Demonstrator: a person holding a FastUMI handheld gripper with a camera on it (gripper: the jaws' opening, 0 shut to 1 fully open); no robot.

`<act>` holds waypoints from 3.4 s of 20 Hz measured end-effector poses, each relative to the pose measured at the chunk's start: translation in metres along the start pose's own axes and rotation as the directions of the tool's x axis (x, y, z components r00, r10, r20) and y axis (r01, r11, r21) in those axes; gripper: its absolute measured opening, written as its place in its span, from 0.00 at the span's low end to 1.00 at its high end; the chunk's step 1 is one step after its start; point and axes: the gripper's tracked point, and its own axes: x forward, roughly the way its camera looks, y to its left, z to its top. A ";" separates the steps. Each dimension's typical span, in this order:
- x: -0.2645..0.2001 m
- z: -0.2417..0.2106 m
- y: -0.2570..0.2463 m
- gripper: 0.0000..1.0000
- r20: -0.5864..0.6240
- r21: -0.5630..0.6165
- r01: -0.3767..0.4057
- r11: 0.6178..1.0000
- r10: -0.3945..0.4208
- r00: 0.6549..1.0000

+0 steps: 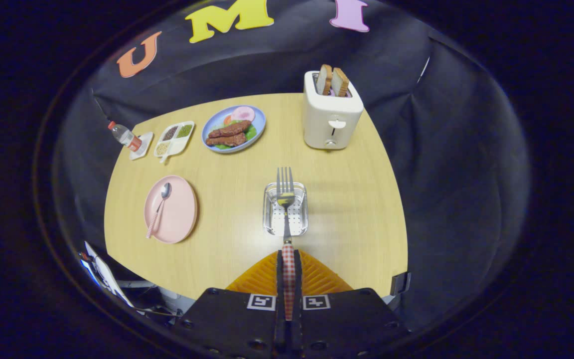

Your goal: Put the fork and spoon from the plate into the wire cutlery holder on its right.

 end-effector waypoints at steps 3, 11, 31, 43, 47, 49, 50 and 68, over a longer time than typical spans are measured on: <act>0.012 -0.001 -0.002 0.05 -0.120 0.041 -0.011 0.999 0.016 0.993; 0.039 -0.001 0.003 0.05 -0.404 0.132 -0.033 0.991 0.084 0.911; 0.072 0.014 0.016 0.08 -0.522 0.101 0.011 0.995 0.043 0.852; 0.057 0.028 0.057 0.33 -0.324 0.051 -0.031 0.998 0.046 0.945; 0.050 0.031 0.100 0.48 -0.221 0.012 -0.080 0.997 0.081 0.972; 0.051 0.037 0.120 0.55 -0.144 -0.018 -0.086 0.996 0.083 0.986; 0.052 0.038 0.131 0.59 -0.114 -0.026 -0.084 0.996 0.080 0.990; 0.109 0.005 0.321 0.96 0.207 -0.006 -0.186 0.982 0.184 0.961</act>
